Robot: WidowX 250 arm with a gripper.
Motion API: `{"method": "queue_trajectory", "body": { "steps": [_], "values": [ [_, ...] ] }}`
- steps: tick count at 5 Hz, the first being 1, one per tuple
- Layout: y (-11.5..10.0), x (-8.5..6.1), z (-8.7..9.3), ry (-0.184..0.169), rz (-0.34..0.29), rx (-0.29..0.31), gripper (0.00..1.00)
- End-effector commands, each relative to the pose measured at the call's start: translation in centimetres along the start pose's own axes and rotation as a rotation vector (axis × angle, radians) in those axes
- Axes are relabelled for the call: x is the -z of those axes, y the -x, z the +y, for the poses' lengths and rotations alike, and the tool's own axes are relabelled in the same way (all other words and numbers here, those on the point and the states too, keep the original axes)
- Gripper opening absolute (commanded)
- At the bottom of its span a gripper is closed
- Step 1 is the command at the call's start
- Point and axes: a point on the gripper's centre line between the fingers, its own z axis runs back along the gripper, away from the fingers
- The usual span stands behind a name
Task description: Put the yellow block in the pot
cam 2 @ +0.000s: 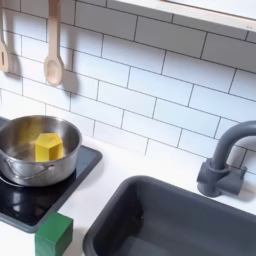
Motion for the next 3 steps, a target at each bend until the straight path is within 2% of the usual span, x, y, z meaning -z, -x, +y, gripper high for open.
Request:
{"method": "queue_trajectory", "body": {
  "steps": [1, 2, 3],
  "values": [
    [-1.7, 1.6, 0.6, -0.003, -0.078, -0.003, 1.0],
    [-2.4, 2.4, 1.3, 0.002, -0.104, -0.017, 1.0],
    [-3.1, 3.0, 1.5, 0.013, -0.128, 0.001, 1.0]
  ]
}}
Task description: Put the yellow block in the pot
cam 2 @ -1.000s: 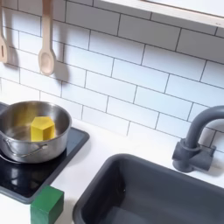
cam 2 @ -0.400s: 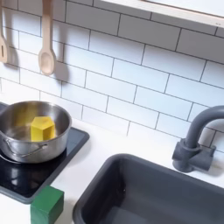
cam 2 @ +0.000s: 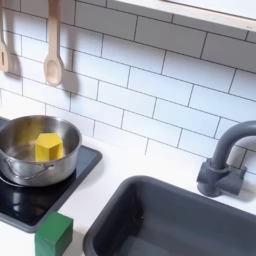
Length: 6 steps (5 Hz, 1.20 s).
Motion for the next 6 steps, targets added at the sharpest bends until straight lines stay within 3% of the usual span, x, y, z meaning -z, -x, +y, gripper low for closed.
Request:
{"method": "queue_trajectory", "body": {
  "steps": [1, 2, 4, 5, 6],
  "values": [
    [-1.0, 1.2, 1.8, 0.013, -0.048, 0.024, 1.0],
    [-1.8, 2.0, 2.3, 0.025, -0.08, 0.05, 1.0],
    [-1.9, 2.5, 2.6, 0.092, -0.117, 0.154, 1.0],
    [-2.4, 2.3, 2.2, 0.124, -0.177, 0.195, 1.0],
    [-3.0, 2.0, 2.2, 0.123, -0.219, 0.167, 1.0]
  ]
}}
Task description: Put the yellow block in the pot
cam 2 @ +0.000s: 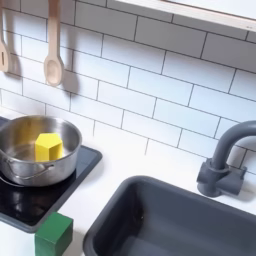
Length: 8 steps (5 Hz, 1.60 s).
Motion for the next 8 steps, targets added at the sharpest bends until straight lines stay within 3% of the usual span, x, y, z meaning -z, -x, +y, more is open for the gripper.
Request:
{"method": "queue_trajectory", "body": {
  "steps": [1, 2, 5, 7, 8],
  "values": [
    [-1.2, 0.2, 0.2, 0.0, -0.074, -0.056, 1.0],
    [-1.4, 0.8, -0.3, 0.015, -0.079, -0.048, 1.0],
    [-2.6, 1.1, 0.4, 0.014, -0.126, -0.045, 1.0],
    [-2.9, 1.3, -1.0, 0.047, -0.143, -0.039, 1.0],
    [-3.4, 1.4, -0.7, 0.039, -0.156, -0.05, 1.0]
  ]
}}
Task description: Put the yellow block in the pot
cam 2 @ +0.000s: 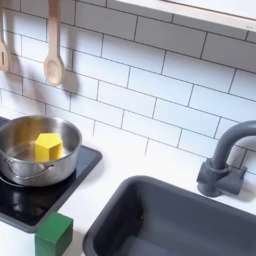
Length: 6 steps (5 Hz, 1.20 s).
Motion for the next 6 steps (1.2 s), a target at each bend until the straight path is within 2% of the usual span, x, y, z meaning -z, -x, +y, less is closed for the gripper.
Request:
{"method": "queue_trajectory", "body": {
  "steps": [1, 2, 3, 4, 6],
  "values": [
    [-0.1, 0.3, 0.2, -0.009, -0.001, -0.007, 1.0],
    [-0.7, -0.4, 0.0, -0.022, -0.035, -0.036, 1.0],
    [-0.5, -0.4, 1.0, -0.099, 0.003, -0.054, 1.0],
    [0.2, 0.1, 1.1, -0.089, 0.013, -0.062, 1.0],
    [0.2, 0.2, 0.9, -0.087, 0.014, -0.071, 1.0]
  ]
}}
